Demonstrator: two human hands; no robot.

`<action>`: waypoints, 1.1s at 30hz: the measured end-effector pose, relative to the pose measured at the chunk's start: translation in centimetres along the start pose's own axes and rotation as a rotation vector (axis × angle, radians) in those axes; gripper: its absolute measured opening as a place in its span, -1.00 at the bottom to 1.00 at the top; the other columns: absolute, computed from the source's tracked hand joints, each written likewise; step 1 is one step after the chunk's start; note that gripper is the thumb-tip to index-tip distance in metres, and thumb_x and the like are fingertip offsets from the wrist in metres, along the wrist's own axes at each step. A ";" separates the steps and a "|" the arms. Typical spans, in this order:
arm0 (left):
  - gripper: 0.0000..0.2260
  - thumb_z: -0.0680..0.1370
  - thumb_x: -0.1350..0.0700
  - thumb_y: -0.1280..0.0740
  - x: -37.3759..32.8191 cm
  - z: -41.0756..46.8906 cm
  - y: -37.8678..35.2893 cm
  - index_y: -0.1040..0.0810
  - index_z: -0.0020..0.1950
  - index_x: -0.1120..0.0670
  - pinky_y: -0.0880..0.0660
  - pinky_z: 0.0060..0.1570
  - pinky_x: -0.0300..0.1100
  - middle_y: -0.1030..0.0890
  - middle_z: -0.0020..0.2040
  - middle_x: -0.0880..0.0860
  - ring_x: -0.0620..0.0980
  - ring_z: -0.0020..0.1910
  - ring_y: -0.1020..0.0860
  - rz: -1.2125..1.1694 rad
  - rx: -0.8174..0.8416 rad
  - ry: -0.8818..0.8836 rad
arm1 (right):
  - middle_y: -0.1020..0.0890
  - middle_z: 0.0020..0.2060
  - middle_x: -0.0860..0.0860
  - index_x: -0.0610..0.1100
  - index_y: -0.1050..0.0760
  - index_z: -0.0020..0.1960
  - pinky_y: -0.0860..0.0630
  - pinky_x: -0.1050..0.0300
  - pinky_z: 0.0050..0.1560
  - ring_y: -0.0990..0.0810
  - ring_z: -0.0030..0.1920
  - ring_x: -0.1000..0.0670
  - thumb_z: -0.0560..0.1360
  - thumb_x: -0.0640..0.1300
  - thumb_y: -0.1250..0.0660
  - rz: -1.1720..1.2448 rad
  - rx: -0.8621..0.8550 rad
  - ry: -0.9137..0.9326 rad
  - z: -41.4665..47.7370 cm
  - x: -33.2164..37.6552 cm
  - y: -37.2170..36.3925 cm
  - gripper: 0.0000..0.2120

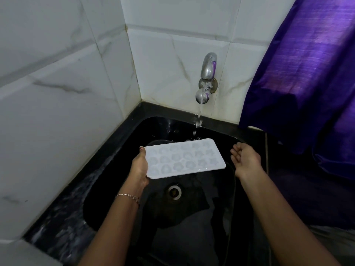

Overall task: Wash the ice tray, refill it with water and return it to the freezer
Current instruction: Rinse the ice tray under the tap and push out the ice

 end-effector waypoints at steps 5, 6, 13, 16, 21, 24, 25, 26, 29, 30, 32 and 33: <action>-0.56 0.66 -0.16 -0.05 -0.4 -1.6 3.5 -0.54 0.10 0.16 -0.52 -0.44 -0.14 -0.64 -0.18 0.08 0.07 -0.25 -0.62 0.027 -0.069 -0.061 | -0.62 -0.12 -0.01 -0.19 -0.56 0.05 -0.50 0.18 0.08 -0.61 -0.01 0.02 0.57 -0.25 -0.23 -0.022 0.100 0.041 0.0 1.2 -4.0 -0.85; -0.56 0.66 -0.15 -0.06 -0.5 -1.7 3.9 -0.55 0.05 0.16 -0.51 -0.43 -0.13 -0.63 -0.21 0.07 0.07 -0.27 -0.62 0.023 -0.079 -0.067 | -0.64 -0.07 -0.03 -0.18 -0.56 0.02 -0.50 0.18 0.09 -0.61 0.02 0.01 0.57 -0.24 -0.23 -0.059 0.137 0.044 0.3 1.4 -5.0 -0.86; -0.61 0.65 -0.13 -0.09 -1.6 -1.9 5.9 -0.55 -0.10 0.10 -0.52 -0.43 -0.15 -0.63 -0.19 0.09 0.04 -0.30 -0.61 0.021 -0.100 -0.094 | -0.50 0.10 -0.12 -0.26 -0.33 0.39 -0.55 0.16 0.04 -0.56 0.10 -0.07 0.62 -0.03 -0.22 -0.298 0.373 0.132 2.2 4.6 -12.4 -0.57; -0.61 0.65 -0.14 -0.09 -2.2 -1.7 6.1 -0.56 -0.11 0.09 -0.50 -0.33 -0.09 -0.62 -0.17 0.11 0.08 -0.26 -0.60 0.033 -0.089 -0.099 | -0.49 -0.03 -0.03 -0.24 -0.34 0.39 -0.56 0.21 -0.18 -0.56 -0.09 -0.02 0.62 0.03 -0.20 -0.311 0.453 0.139 2.5 5.6 -14.9 -0.54; -0.61 0.64 -0.14 -0.12 -2.7 -1.2 6.3 -0.57 -0.10 0.11 -0.54 -0.31 -0.07 -0.67 -0.23 0.09 0.09 -0.33 -0.64 0.021 -0.099 -0.103 | -0.42 0.03 -0.04 -0.13 -0.38 0.33 -0.60 0.22 -0.23 -0.50 -0.17 0.04 0.65 -0.09 -0.15 -0.224 0.440 0.094 2.9 6.4 -17.8 -0.72; -0.60 0.64 -0.14 -0.12 -3.1 -0.6 6.4 -0.58 -0.08 0.12 -0.54 -0.25 -0.04 -0.69 -0.32 0.06 0.05 -0.38 -0.66 0.015 -0.087 -0.104 | -0.44 -0.20 -0.06 -0.15 -0.43 -0.06 -0.37 0.33 -0.48 -0.38 -0.39 0.08 0.63 -0.18 -0.07 -0.237 0.379 0.084 3.6 5.8 -18.3 -0.81; -0.60 0.64 -0.14 -0.12 -3.2 -0.4 6.4 -0.58 -0.07 0.12 -0.55 -0.24 -0.03 -0.69 -0.28 0.07 0.06 -0.34 -0.66 0.018 -0.085 -0.105 | -0.43 -0.29 -0.06 -0.15 -0.41 -0.12 -0.32 0.31 -0.53 -0.36 -0.43 0.08 0.64 -0.10 -0.06 -0.194 0.384 0.068 3.9 5.6 -18.4 -0.75; -0.60 0.64 -0.14 -0.13 -3.3 -0.3 6.4 -0.58 -0.06 0.12 -0.55 -0.23 -0.03 -0.68 -0.22 0.10 0.08 -0.28 -0.66 0.015 -0.085 -0.103 | -0.42 -0.34 -0.06 -0.17 -0.40 -0.14 -0.30 0.30 -0.56 -0.34 -0.45 0.07 0.65 -0.01 -0.05 -0.147 0.397 0.049 4.3 5.4 -18.4 -0.68; -0.60 0.64 -0.15 -0.12 -3.5 0.0 6.4 -0.58 -0.03 0.12 -0.55 -0.20 -0.01 -0.67 -0.12 0.12 0.12 -0.17 -0.64 0.002 -0.085 -0.086 | -0.39 -0.38 -0.05 -0.17 -0.40 -0.12 -0.25 0.32 -0.57 -0.30 -0.45 0.07 0.64 0.13 -0.02 -0.083 0.439 0.026 4.9 5.2 -18.3 -0.59; -0.60 0.63 -0.15 -0.12 -3.5 0.0 6.4 -0.58 -0.02 0.12 -0.56 -0.19 -0.01 -0.67 -0.11 0.12 0.13 -0.16 -0.64 0.001 -0.082 -0.083 | -0.39 -0.38 -0.04 -0.16 -0.40 -0.10 -0.23 0.31 -0.57 -0.28 -0.45 0.07 0.64 0.13 0.00 -0.073 0.453 0.023 4.9 5.2 -18.3 -0.59; -0.60 0.63 -0.15 -0.12 -3.4 -0.1 6.3 -0.59 -0.02 0.12 -0.56 -0.16 0.01 -0.67 -0.10 0.12 0.13 -0.15 -0.64 0.001 -0.078 -0.083 | -0.38 -0.38 -0.04 -0.14 -0.39 -0.06 -0.22 0.31 -0.57 -0.27 -0.46 0.08 0.65 0.13 0.02 -0.065 0.479 0.023 4.9 5.1 -18.2 -0.61; -0.60 0.64 -0.15 -0.12 -3.4 -0.2 6.3 -0.59 -0.02 0.13 -0.56 -0.14 0.01 -0.67 -0.09 0.13 0.14 -0.14 -0.64 -0.001 -0.076 -0.082 | -0.39 -0.38 -0.04 -0.13 -0.40 -0.05 -0.23 0.31 -0.56 -0.28 -0.46 0.08 0.65 0.12 0.02 -0.068 0.490 0.028 4.8 5.2 -18.1 -0.62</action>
Point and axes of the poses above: each hand's wrist, its own z-axis towards the middle knuckle, its own y-axis out of the back of the hand, x = y × z, the point moved 1 cm from there along z, towards the middle knuckle
